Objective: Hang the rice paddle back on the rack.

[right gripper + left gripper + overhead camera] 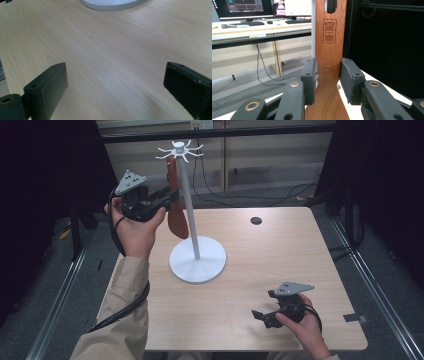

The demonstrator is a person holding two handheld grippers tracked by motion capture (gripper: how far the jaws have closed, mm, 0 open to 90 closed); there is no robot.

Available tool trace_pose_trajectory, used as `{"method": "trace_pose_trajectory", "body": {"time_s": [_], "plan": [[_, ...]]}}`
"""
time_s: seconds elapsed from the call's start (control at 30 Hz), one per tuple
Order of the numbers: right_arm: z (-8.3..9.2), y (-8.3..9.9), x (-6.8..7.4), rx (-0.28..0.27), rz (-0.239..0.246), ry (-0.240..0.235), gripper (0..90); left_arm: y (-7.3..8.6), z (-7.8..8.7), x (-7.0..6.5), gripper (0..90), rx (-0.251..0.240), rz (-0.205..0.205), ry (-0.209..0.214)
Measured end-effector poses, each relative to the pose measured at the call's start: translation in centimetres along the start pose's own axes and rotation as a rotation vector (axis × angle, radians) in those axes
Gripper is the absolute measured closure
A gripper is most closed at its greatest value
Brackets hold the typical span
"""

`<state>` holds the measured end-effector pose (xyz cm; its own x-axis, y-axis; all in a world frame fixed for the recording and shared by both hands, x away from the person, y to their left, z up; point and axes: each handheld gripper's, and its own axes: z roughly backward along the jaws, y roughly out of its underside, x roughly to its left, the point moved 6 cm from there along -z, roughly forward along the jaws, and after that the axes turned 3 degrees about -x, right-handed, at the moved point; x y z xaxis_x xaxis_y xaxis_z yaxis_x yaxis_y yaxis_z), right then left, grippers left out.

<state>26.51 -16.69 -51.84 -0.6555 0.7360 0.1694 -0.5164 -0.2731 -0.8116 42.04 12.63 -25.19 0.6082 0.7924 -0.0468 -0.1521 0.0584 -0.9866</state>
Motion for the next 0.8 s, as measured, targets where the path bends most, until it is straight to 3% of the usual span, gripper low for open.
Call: {"method": "trace_pose_trajectory", "body": {"time_s": [0.6, 0.8], "plan": [[-0.04, -0.03, 0.18, 0.003, -0.001, -0.004, 5.2, 0.14, -0.08, 0.23, 65.9, -0.002, 0.002, 0.0], [-0.06, -0.04, 0.2, 0.002, 0.005, -0.005, 5.1, 0.44, 0.16, 0.46, 58.4, -0.005, 0.005, -0.007]]}}
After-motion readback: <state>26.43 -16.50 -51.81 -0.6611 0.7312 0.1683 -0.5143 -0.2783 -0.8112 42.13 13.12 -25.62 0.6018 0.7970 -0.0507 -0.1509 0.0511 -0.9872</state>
